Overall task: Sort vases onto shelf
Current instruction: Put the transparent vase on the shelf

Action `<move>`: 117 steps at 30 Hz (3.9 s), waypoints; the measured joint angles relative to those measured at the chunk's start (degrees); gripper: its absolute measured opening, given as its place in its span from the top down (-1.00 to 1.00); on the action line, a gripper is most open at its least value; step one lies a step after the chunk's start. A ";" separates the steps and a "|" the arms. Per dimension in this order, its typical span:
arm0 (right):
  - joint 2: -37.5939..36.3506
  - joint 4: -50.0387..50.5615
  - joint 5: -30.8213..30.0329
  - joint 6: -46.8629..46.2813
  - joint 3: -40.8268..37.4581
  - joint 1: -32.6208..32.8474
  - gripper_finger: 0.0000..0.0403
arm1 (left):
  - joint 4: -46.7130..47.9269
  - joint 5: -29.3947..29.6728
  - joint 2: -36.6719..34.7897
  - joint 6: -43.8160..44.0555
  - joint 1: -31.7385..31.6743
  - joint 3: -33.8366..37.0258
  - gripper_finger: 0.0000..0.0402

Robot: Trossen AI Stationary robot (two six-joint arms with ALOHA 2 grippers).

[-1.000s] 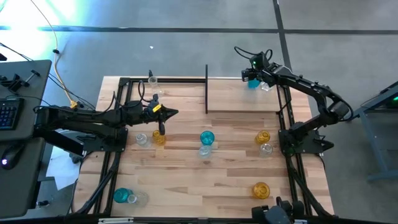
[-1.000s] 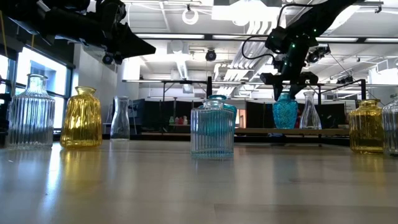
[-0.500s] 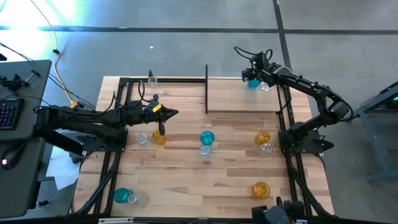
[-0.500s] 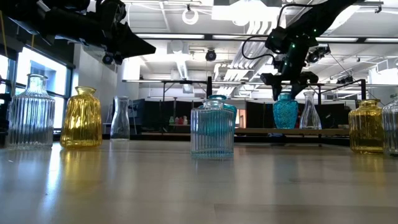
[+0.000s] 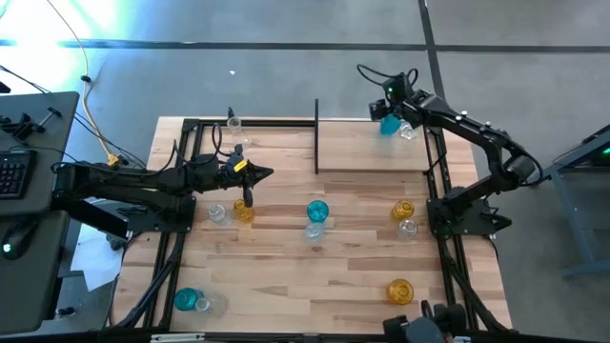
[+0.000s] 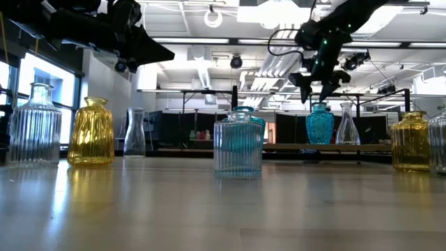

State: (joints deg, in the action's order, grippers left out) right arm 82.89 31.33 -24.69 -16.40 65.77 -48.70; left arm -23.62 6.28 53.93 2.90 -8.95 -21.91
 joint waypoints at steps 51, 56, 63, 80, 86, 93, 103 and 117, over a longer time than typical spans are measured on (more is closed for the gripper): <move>-13.65 -34.81 9.25 20.57 -23.20 28.17 1.00 | 1.64 -3.00 -0.31 4.63 -6.45 -0.02 1.00; -15.97 -36.42 8.75 21.85 -24.02 32.68 1.00 | 2.59 -4.78 -0.31 8.00 -11.54 -0.49 0.99; -16.72 -34.95 8.65 23.85 -24.02 35.05 1.00 | 22.76 3.86 -0.30 6.63 -16.76 -9.58 0.81; -16.57 -33.21 8.61 25.74 -24.04 34.99 1.00 | 36.29 18.18 3.01 9.05 -26.16 -13.79 -0.15; -16.57 -33.22 8.61 25.49 -24.04 35.01 1.00 | 36.31 17.95 6.20 10.28 -30.02 -13.79 -0.26; -16.57 -33.22 8.61 25.49 -24.04 35.01 1.00 | 35.73 16.40 10.50 10.54 -34.30 -13.79 -0.27; -16.55 -33.24 8.61 25.46 -24.04 35.01 1.00 | 30.11 14.81 15.66 8.91 -37.17 -13.77 -0.27; -16.54 -33.24 8.60 25.33 -24.04 35.01 1.00 | 29.69 8.88 16.77 2.13 -37.17 -13.77 0.17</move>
State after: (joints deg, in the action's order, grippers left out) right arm 66.35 -1.91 -16.08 8.93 41.74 -13.69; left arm 6.07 15.17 70.70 5.03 -46.12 -35.68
